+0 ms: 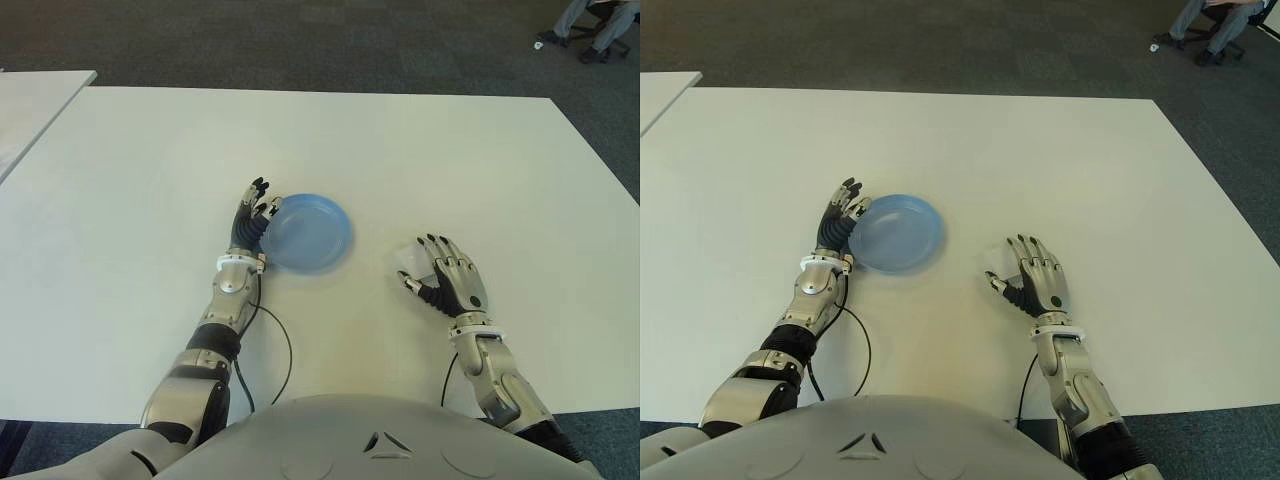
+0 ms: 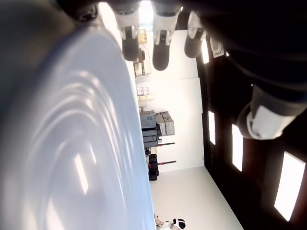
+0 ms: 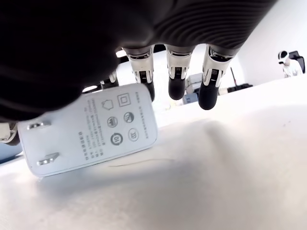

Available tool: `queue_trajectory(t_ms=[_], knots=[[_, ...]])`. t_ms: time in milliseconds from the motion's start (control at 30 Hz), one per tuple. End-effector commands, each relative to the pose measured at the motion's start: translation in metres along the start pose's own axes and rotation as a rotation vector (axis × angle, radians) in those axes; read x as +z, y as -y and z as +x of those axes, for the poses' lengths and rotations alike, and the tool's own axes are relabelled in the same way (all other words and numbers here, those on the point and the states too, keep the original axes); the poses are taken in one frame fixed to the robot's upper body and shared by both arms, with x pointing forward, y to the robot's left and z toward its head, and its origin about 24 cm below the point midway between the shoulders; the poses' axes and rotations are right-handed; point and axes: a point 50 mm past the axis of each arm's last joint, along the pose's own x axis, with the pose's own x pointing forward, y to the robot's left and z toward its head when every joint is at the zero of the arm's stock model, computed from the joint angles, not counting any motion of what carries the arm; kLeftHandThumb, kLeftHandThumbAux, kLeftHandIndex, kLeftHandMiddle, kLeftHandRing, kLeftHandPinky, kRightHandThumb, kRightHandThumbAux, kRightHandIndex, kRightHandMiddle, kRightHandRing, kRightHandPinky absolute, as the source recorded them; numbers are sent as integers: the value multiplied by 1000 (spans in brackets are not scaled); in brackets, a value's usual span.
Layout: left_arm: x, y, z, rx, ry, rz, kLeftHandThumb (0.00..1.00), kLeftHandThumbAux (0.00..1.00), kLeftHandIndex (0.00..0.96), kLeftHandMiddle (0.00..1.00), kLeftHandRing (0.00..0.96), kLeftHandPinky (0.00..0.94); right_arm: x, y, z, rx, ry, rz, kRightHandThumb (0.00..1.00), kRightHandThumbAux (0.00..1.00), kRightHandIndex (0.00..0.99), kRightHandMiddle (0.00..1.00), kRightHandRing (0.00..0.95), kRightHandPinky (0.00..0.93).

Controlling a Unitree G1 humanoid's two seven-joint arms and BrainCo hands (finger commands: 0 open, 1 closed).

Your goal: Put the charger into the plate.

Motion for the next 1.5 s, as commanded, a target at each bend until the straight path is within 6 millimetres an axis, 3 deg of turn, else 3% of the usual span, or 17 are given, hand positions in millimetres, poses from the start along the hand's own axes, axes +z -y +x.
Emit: queue_trajectory(t_ms=[33,300,500,633,733,933,967,1067,1233,1333,1500], knots=[[-28,4,-16,-25,-148,7,0,493,32,129,90,31,-3,1,-6,10,-1,-12,327,219,0,0,3,145],[-28,8,-18,-40,-154,2,0,478,30,115,75,19,-7,5,-13,33,-13,-24,324,236,0,0,15,156],[-29,11,-18,-47,-156,2,0,471,24,107,69,16,-9,7,-15,52,-24,-15,316,259,0,0,62,222],[-29,12,-19,-51,-156,-2,0,471,22,104,63,3,-9,8,-15,45,-29,-4,336,274,0,0,131,383],[-30,13,-18,-52,-162,-6,0,473,23,105,66,13,-10,8,-15,39,-43,14,367,292,4,82,268,536],[-30,13,-17,-52,-166,-7,0,476,24,113,71,6,-11,7,-13,47,-66,36,516,362,49,205,452,671],[-30,13,-16,-53,-166,-8,0,476,24,113,71,5,-10,8,-12,55,-77,44,525,365,51,209,458,675],[-30,13,-15,-54,-165,-9,0,472,9,105,57,1,-9,8,-10,73,-105,61,714,409,119,364,551,671],[-30,12,-13,-49,-168,-10,0,472,1,99,50,0,-9,8,-7,84,-123,78,801,421,174,466,600,656],[-30,11,-12,-45,-166,-9,0,474,0,97,47,0,-9,7,-5,88,-122,88,773,410,177,442,570,623],[-30,11,-11,-40,-164,-9,0,476,2,97,49,0,-9,6,-4,89,-102,82,610,383,138,298,398,506]])
